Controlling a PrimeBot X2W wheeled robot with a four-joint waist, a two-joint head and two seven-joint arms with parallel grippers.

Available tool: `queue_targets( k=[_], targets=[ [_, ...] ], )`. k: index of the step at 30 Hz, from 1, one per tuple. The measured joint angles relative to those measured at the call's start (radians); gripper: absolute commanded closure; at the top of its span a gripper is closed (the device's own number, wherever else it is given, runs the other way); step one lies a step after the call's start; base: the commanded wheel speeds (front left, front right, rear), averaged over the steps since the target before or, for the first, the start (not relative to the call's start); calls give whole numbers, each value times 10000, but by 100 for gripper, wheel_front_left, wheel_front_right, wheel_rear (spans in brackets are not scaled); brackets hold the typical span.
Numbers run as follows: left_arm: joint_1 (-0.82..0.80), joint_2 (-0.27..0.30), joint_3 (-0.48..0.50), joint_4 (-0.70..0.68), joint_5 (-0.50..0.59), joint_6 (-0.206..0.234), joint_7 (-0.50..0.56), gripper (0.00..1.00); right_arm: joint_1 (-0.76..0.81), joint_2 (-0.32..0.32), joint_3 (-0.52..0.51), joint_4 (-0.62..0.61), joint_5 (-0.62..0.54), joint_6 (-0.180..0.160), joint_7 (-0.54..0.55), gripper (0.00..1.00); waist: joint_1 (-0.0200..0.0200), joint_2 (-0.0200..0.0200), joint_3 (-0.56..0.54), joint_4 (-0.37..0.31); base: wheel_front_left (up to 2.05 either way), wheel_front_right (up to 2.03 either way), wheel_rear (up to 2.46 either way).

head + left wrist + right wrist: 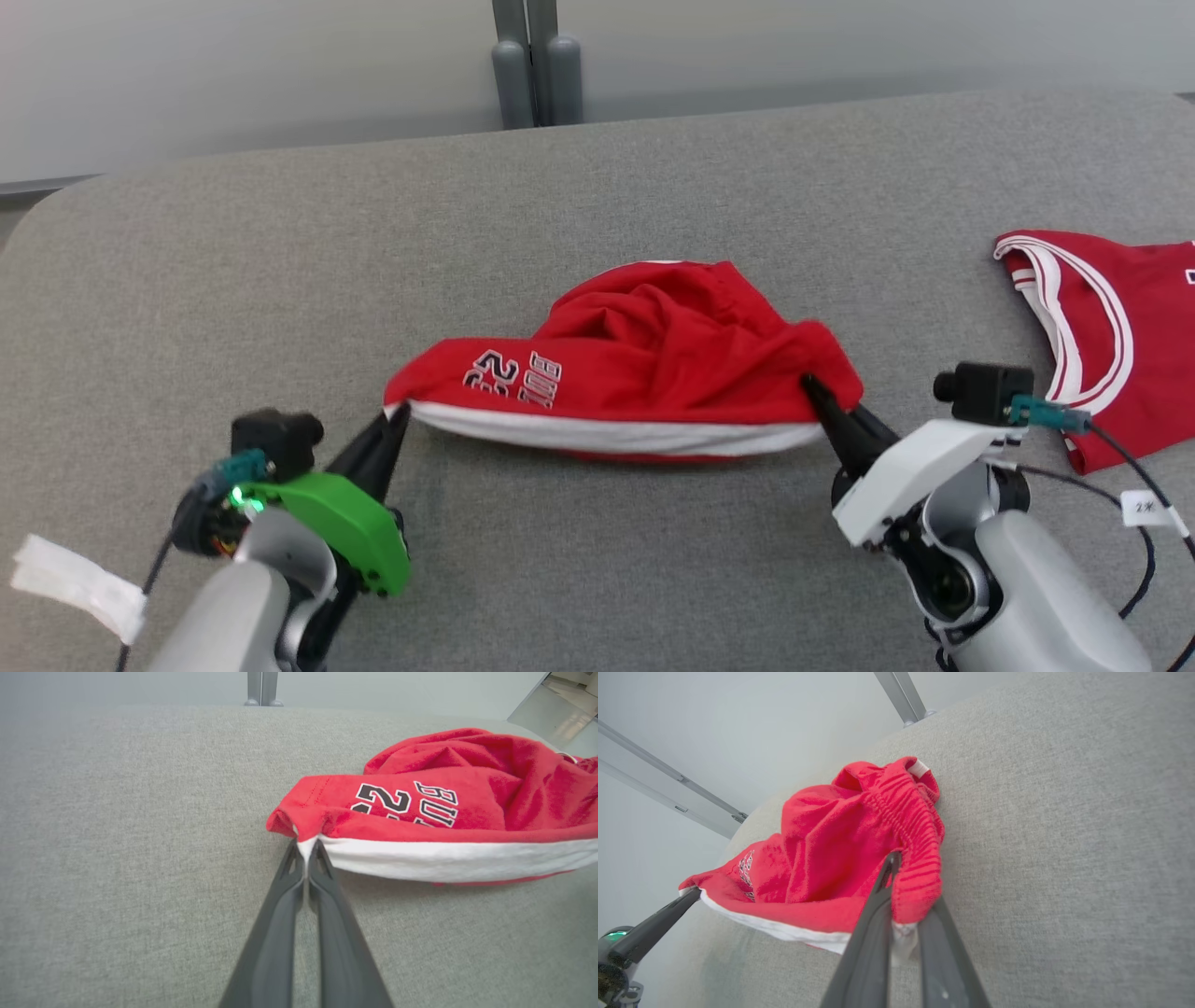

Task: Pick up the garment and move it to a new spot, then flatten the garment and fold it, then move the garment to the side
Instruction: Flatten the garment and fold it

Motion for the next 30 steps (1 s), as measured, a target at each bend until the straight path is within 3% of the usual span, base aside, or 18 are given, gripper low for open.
queue_targets(
  k=[8,11,20,30],
  targets=[
    [-2745,1070,67,-1193,376,-15,1118,100,-2303,-238,-176,-711,1195,0,35,100,0,0,957,-30,0,0,0],
    [-4059,1106,-12,-1108,230,-21,1396,100,-3518,-543,-186,-506,1475,0,42,100,0,0,1455,-25,0,0,0],
    [-8412,1348,-959,468,-589,-65,1546,100,-8022,-755,155,713,2518,0,10,100,1,0,3058,-18,0,0,0],
    [-12861,1522,-1733,2652,-1181,-90,382,100,-12448,-731,384,2867,2847,-2,-1091,100,4,0,4549,-79,0,0,0]
  ],
)
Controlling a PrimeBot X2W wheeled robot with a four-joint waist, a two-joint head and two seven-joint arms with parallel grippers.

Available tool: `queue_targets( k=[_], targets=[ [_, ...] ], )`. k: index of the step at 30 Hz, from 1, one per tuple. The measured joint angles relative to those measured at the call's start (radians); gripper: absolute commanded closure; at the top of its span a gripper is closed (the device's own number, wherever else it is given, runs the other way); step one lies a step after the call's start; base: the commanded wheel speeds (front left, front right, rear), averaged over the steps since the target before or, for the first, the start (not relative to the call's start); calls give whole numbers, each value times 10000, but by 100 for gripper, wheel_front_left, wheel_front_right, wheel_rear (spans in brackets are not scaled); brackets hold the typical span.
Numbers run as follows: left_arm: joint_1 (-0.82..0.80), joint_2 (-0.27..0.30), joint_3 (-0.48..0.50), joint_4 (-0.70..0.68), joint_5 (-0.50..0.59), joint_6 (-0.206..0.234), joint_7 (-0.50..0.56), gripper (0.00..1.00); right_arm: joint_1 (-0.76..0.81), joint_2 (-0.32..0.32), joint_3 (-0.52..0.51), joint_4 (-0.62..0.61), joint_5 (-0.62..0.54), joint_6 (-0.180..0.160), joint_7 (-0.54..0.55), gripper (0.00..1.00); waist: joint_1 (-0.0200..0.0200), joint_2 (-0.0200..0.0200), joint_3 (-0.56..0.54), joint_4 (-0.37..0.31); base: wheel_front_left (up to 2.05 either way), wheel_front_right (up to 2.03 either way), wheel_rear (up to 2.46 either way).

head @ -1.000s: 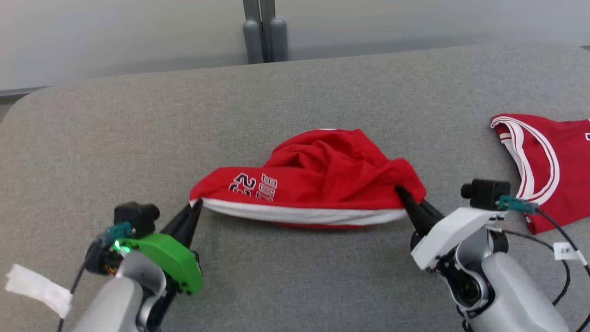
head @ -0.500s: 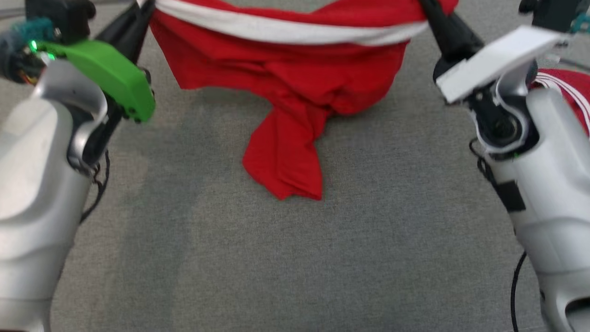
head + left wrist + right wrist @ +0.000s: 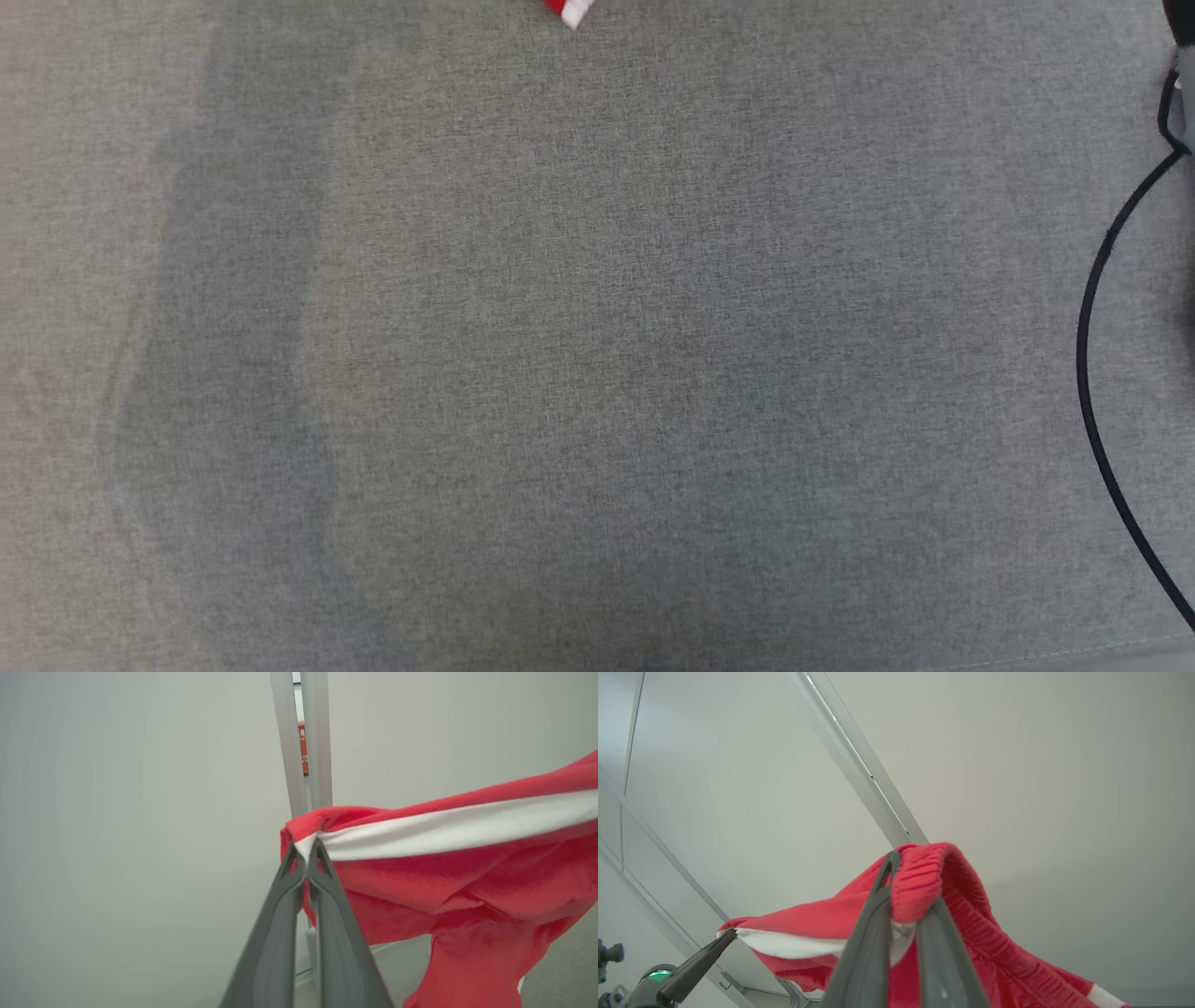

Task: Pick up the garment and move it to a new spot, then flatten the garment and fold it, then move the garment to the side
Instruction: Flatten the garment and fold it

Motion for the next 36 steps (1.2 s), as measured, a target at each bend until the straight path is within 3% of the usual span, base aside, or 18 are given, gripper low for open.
queue_targets(
  k=[9,17,21,29,36],
  targets=[
    [-908,38,-1197,782,-725,0,-842,100,-801,-284,830,639,686,2,-681,100,-2,0,-136,-110,0,0,0],
    [1122,729,-3400,805,-1716,0,-109,100,1673,-840,2610,591,1555,2,-688,100,-3,0,-988,-123,0,0,0],
    [2431,1337,-4209,347,-2512,-2,629,100,3227,-1390,3770,-98,2176,2,-130,100,-4,0,-1744,-134,0,0,0],
    [5305,2640,-5078,-1381,-4109,6,2539,100,5972,-2631,5662,-1097,3423,6,2040,100,-4,0,-3489,-225,0,0,0],
    [7099,3912,-5419,-3996,-5193,943,3837,100,7636,-3691,6353,-2075,4092,12,3298,100,-5,0,-4726,-359,0,0,0]
  ],
)
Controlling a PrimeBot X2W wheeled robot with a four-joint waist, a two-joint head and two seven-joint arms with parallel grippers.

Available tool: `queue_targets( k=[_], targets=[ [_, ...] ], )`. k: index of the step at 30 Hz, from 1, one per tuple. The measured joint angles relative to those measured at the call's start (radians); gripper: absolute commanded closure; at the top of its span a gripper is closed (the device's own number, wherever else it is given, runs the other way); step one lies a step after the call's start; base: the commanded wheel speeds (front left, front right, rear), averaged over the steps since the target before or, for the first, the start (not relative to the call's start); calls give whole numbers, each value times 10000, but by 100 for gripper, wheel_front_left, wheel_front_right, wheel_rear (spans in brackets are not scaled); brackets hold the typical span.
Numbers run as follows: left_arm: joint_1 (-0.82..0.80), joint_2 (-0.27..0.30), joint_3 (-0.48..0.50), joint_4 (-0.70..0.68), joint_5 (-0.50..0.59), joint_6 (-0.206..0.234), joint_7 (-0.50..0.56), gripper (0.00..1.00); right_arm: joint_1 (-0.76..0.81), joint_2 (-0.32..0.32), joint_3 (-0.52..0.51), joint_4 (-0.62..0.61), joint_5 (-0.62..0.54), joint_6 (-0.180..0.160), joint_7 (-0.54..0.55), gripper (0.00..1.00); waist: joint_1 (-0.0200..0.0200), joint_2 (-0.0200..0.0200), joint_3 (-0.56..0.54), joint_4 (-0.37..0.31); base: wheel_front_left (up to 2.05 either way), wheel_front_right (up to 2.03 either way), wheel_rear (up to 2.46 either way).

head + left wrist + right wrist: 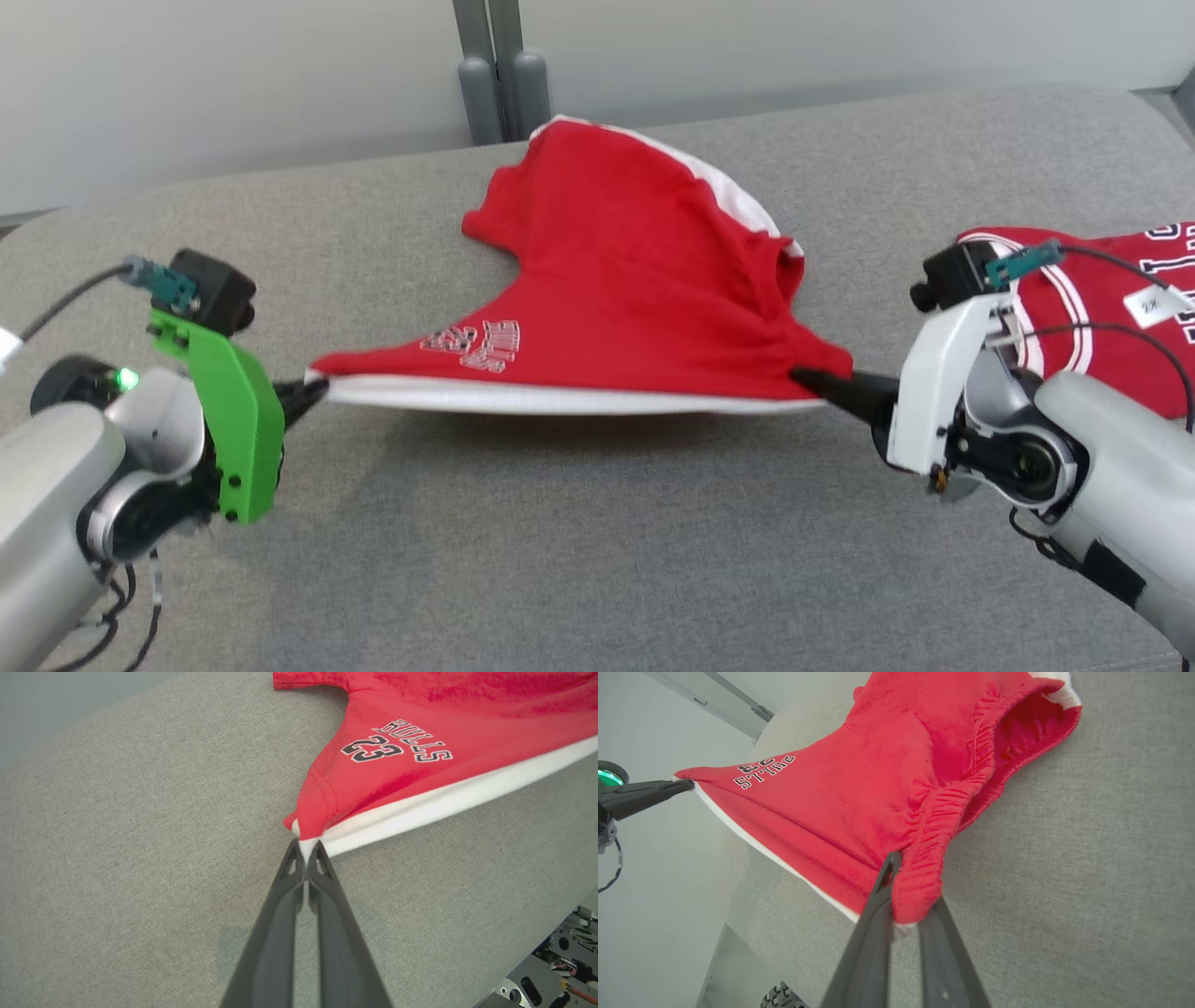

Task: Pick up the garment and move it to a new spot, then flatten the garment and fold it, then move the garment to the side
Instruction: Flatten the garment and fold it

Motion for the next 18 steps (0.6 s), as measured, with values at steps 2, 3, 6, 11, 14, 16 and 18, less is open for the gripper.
queue_targets(
  k=[2,3,6,11,14,16,18],
  targets=[
    [465,439,-109,-859,-320,349,349,100,427,-288,121,-355,98,2,251,100,0,0,-257,-42,0,0,0],
    [702,690,-194,-1321,-443,489,516,100,639,-491,217,-533,90,2,428,100,0,0,-383,-66,0,0,0],
    [1277,1335,-324,-2598,-809,924,869,100,1316,-1051,320,-1151,169,4,777,100,0,0,-690,-137,0,0,0],
    [1959,2234,-431,-4232,-1384,1484,1177,100,2267,-1887,278,-2092,196,10,1143,100,0,0,-999,-265,0,0,0],
    [2027,2497,-366,-4673,-1490,1712,1168,100,2534,-2098,54,-2456,128,15,1185,100,0,0,-992,-350,0,0,0],
    [2024,2589,-295,-4782,-1507,1801,1156,100,2560,-2098,-146,-2598,40,15,1212,100,0,0,-912,-383,0,0,0],
    [1992,2631,-228,-4836,-1507,1870,1177,100,2589,-2034,-372,-2696,-71,15,1225,100,0,0,-799,-426,0,0,0]
  ],
)
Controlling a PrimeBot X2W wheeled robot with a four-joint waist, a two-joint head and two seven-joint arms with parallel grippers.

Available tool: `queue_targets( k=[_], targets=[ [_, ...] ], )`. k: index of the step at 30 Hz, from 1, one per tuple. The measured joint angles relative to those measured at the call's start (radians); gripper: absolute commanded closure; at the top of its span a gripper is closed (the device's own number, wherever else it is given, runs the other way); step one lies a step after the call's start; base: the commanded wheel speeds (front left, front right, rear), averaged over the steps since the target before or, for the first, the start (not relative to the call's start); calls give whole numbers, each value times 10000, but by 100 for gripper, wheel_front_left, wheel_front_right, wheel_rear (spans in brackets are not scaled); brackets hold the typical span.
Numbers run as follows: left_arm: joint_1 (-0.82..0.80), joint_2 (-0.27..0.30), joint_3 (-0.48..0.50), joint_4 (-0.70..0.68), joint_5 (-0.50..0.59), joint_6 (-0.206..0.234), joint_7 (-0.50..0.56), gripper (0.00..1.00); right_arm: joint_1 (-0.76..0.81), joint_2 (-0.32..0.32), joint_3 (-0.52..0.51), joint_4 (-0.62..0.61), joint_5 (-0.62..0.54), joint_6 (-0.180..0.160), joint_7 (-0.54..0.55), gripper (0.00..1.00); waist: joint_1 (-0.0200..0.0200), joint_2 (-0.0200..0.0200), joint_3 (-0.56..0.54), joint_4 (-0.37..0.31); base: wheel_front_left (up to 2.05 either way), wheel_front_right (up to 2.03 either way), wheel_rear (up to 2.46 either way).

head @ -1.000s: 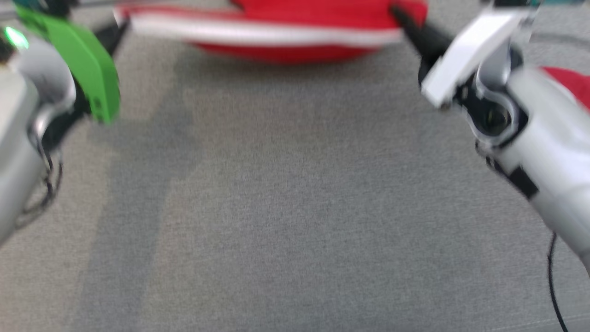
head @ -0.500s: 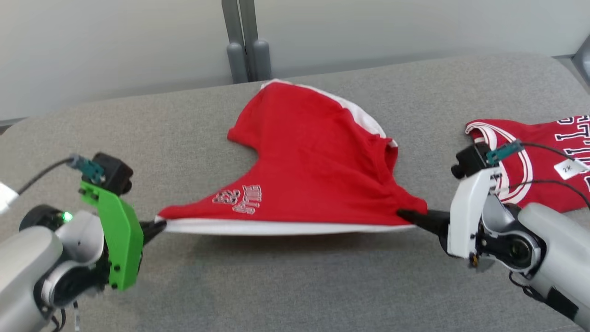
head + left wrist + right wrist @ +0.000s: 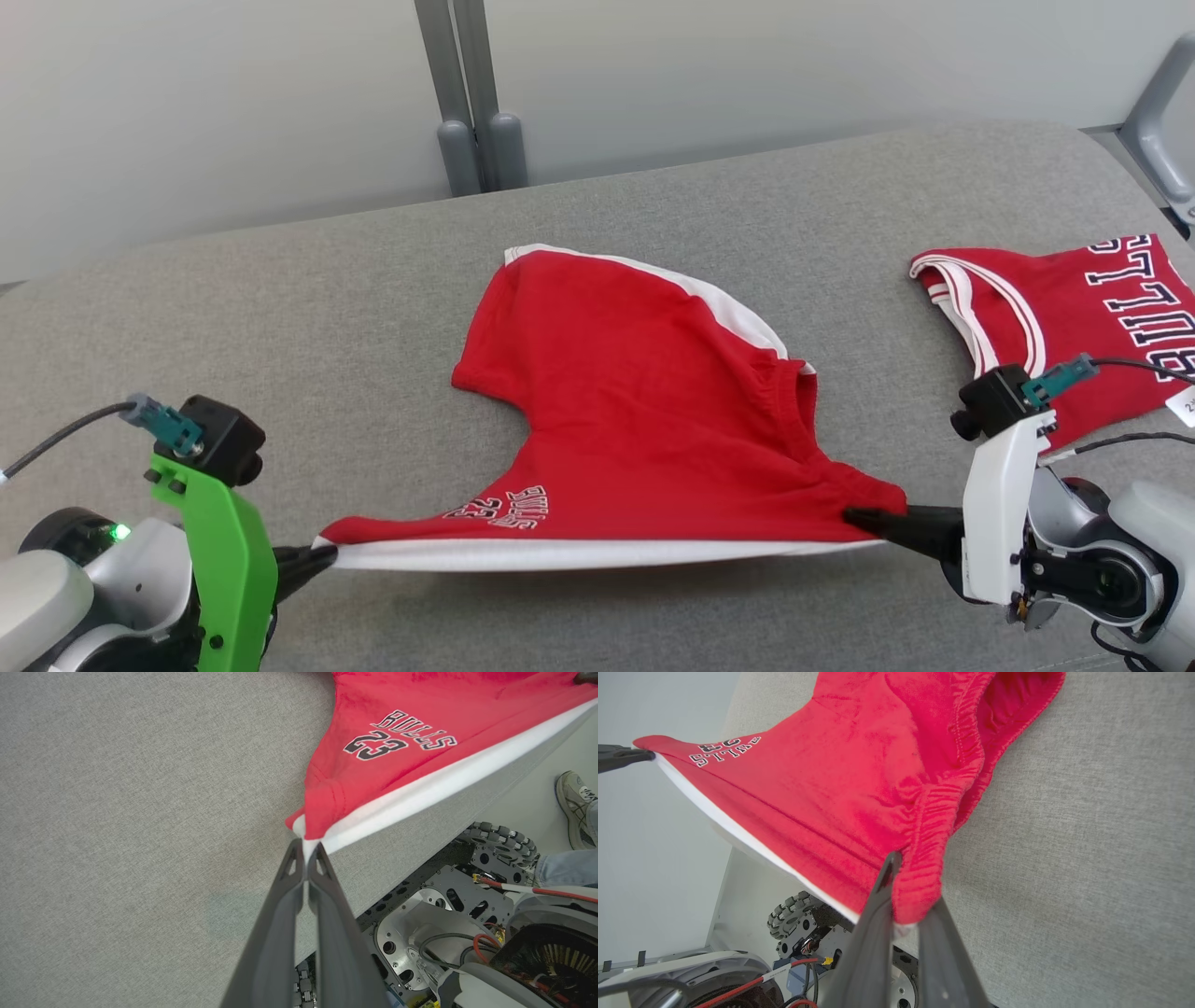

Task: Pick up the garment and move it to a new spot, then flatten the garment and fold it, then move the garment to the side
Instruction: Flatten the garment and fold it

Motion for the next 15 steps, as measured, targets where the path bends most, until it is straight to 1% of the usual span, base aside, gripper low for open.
queue_targets(
  k=[3,8,11,15],
  targets=[
    [-251,17,151,65,0,-17,119,100,5,201,-374,-10,-73,-2,81,100,0,0,213,-68,0,0,0],
    [-1191,-56,416,441,188,-293,621,100,-256,696,-1030,44,-96,-10,309,100,0,0,733,-190,0,0,0],
    [-1964,-293,617,798,393,-443,1037,100,-668,974,-1463,113,-121,-12,499,100,0,0,1146,-268,0,0,0],
    [-3123,-757,882,1517,602,-665,1605,100,-1311,1327,-2075,337,-209,-12,719,100,0,0,1815,-384,0,0,0]
  ],
)
